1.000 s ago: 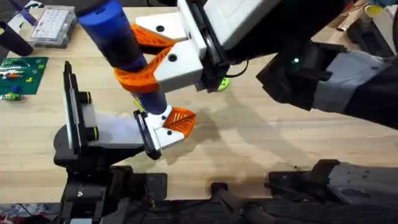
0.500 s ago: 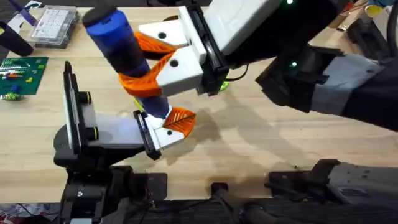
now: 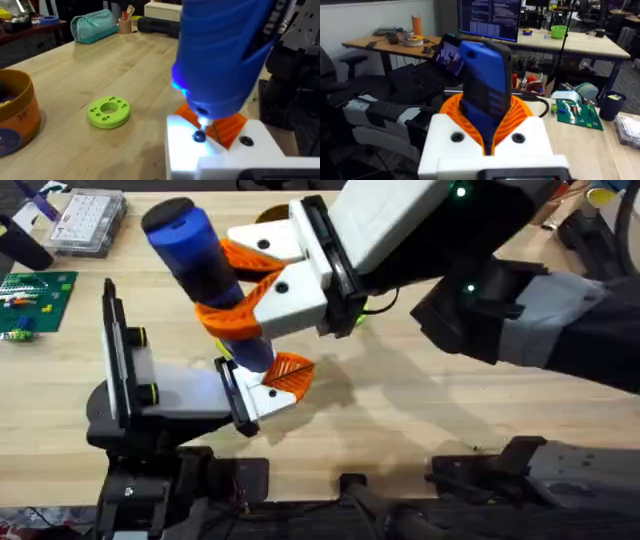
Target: Pick up the gripper from the table and insert it into the empty holder that is missing its gripper. Then pick up a screw, insert it into the mounting hole, and use the screwdriver to tighten it. Finally, clean up the table by picking up the vegetable and placing it into the bucket.
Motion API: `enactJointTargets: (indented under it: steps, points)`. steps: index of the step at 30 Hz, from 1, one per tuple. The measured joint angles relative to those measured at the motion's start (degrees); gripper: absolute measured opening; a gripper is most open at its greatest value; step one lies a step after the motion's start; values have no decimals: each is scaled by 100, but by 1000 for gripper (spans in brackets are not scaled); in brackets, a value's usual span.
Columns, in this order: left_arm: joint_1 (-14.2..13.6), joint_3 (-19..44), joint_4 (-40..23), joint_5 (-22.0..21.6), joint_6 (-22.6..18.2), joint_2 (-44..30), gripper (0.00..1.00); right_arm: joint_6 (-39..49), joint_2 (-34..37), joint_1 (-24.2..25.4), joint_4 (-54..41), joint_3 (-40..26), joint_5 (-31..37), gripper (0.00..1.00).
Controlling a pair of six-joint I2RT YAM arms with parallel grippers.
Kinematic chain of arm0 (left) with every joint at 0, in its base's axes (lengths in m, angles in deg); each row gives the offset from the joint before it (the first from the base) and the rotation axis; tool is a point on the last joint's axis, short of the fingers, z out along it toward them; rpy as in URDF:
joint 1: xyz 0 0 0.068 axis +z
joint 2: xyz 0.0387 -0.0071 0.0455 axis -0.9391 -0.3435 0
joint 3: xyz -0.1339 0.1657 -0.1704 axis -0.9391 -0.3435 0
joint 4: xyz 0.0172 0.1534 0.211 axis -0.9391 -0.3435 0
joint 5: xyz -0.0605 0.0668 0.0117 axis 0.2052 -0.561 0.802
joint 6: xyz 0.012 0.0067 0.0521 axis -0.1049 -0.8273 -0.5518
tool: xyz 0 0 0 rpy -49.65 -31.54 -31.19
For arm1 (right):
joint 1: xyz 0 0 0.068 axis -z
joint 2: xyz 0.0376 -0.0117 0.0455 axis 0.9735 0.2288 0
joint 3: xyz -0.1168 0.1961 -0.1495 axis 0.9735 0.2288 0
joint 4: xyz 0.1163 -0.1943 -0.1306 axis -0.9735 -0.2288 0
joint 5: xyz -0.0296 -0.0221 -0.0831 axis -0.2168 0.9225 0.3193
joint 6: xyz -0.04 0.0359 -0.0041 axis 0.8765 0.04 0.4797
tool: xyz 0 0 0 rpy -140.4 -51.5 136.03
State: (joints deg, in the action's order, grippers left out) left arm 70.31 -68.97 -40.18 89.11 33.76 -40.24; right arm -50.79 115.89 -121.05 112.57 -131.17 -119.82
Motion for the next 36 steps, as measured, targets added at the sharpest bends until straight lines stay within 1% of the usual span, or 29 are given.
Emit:
enactJointTargets:
  steps: [36]
  points:
    - [0, 0, 4, 0, 0, 0, 17, -19, 0, -35, 82, 24, 105, 45]
